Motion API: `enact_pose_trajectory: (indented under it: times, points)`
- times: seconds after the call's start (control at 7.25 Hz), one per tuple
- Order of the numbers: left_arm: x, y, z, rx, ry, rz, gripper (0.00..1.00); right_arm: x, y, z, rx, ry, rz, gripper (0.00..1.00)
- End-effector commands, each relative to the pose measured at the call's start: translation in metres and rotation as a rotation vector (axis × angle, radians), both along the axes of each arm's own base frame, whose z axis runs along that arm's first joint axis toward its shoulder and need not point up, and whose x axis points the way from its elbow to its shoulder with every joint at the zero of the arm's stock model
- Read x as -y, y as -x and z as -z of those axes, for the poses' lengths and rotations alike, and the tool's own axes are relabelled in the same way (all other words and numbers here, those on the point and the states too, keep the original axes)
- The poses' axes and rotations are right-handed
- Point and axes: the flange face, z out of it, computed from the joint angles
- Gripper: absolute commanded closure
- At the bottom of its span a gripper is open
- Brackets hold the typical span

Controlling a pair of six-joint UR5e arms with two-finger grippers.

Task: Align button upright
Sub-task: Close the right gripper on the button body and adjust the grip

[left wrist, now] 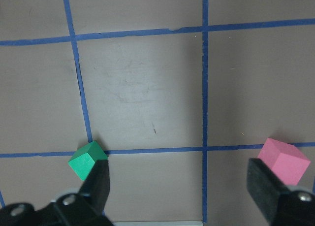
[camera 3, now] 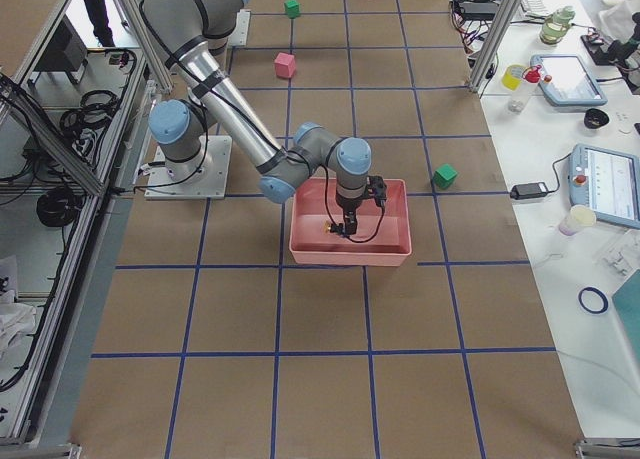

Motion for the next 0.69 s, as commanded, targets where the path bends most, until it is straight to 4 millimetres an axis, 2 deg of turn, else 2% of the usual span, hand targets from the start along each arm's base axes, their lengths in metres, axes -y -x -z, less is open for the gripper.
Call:
enact_pose_trajectory:
  times: [0.0,0.55]
  points:
    - [0.0007,-0.0018,0.0006,0.000,-0.001,-0.004,0.00,-0.0005,-0.0008,-0.0022,0.003,0.002,0.003,0.00]
    - [0.0009,-0.0009,0.0015,-0.002,-0.004,-0.002,0.00,0.0007,-0.0093,0.0020,0.071,0.036,0.001,0.00]
